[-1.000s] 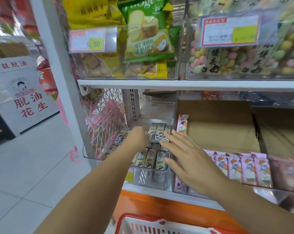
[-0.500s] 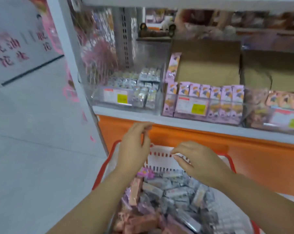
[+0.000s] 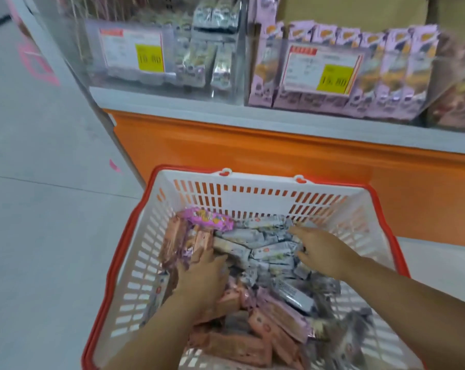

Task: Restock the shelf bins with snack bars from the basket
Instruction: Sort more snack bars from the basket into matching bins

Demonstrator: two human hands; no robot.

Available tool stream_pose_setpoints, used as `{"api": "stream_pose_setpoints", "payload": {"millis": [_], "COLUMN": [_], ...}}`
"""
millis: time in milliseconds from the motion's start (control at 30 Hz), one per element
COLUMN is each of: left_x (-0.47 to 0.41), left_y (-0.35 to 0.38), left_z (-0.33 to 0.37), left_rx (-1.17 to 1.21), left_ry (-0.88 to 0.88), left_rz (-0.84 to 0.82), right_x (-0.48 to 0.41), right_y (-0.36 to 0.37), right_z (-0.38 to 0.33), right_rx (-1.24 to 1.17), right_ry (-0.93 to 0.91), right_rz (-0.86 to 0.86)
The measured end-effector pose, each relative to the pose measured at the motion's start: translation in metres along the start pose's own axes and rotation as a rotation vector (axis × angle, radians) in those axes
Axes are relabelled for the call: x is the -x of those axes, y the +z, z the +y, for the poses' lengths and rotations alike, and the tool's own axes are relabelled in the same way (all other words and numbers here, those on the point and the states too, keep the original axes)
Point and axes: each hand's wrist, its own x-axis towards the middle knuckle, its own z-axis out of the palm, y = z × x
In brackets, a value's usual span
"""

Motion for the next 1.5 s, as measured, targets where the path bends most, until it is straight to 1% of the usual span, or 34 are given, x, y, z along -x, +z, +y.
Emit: {"api": "stream_pose_setpoints", "payload": {"millis": [33, 100, 233, 300, 367, 467, 533, 600, 667, 800, 900, 967, 1033, 1100, 1167, 1233, 1367, 1433, 1500], "left_x": [-0.001, -0.003, -0.004, -0.005, -0.005, -0.004, 0.0, 0.006, 0.021, 0.065, 0.101, 0.121, 0.139, 0.161, 0.175, 0.185, 0.19, 0.186, 0.177], "left_y": [0.003, 0.003, 0.007, 0.008, 0.008, 0.007, -0.002, -0.025, -0.058, -0.129, -0.161, -0.173, -0.184, -0.194, -0.201, -0.208, -0.226, -0.24, -0.254], "left_z": [-0.001, 0.0, 0.003, 0.001, 0.0, 0.0, 0.001, 0.007, 0.015, 0.029, 0.032, 0.034, 0.039, 0.048, 0.056, 0.061, 0.06, 0.053, 0.046], "left_rx": [-0.006, -0.015, -0.04, -0.024, -0.016, -0.006, 0.037, 0.107, 0.198, 0.34, 0.481, 0.629, 0.854, 1.004, 1.075, 1.131, 1.18, 1.205, 1.21], "left_ry": [-0.009, -0.018, -0.014, -0.016, -0.017, -0.011, -0.008, 0.06, 0.14, 0.16, 0.167, 0.19, 0.207, 0.25, 0.304, 0.351, 0.36, 0.325, 0.279], "left_rz": [-0.049, -0.097, -0.119, -0.125, -0.123, -0.121, -0.152, -0.181, -0.176, -0.049, 0.079, 0.194, 0.296, 0.323, 0.323, 0.359, 0.476, 0.541, 0.603], "right_x": [-0.006, -0.017, -0.029, -0.033, -0.033, -0.022, -0.011, 0.0, 0.013, 0.048, 0.08, 0.099, 0.115, 0.128, 0.14, 0.15, 0.156, 0.15, 0.137], "right_y": [0.006, 0.017, 0.026, 0.028, 0.027, 0.013, -0.004, -0.024, -0.05, -0.107, -0.14, -0.157, -0.17, -0.181, -0.189, -0.196, -0.209, -0.22, -0.235], "right_z": [-0.001, -0.002, -0.007, -0.007, -0.006, -0.009, -0.014, -0.021, -0.032, -0.067, -0.094, -0.111, -0.126, -0.139, -0.151, -0.163, -0.172, -0.166, -0.157], "right_rx": [0.031, 0.103, 0.279, 0.28, 0.157, -0.195, -0.369, -0.477, -0.524, -0.609, -0.655, -0.704, -0.753, -0.808, -0.871, -0.914, -0.796, -0.721, -0.616], "right_ry": [-0.007, -0.011, 0.003, 0.007, 0.023, 0.089, 0.093, 0.076, 0.055, -0.016, -0.081, -0.121, -0.135, -0.156, -0.203, -0.271, -0.362, -0.393, -0.389], "right_rz": [-0.011, -0.047, -0.053, -0.042, -0.046, -0.063, -0.067, -0.069, -0.06, 0.028, 0.136, 0.194, 0.242, 0.275, 0.285, 0.295, 0.36, 0.39, 0.464]}}
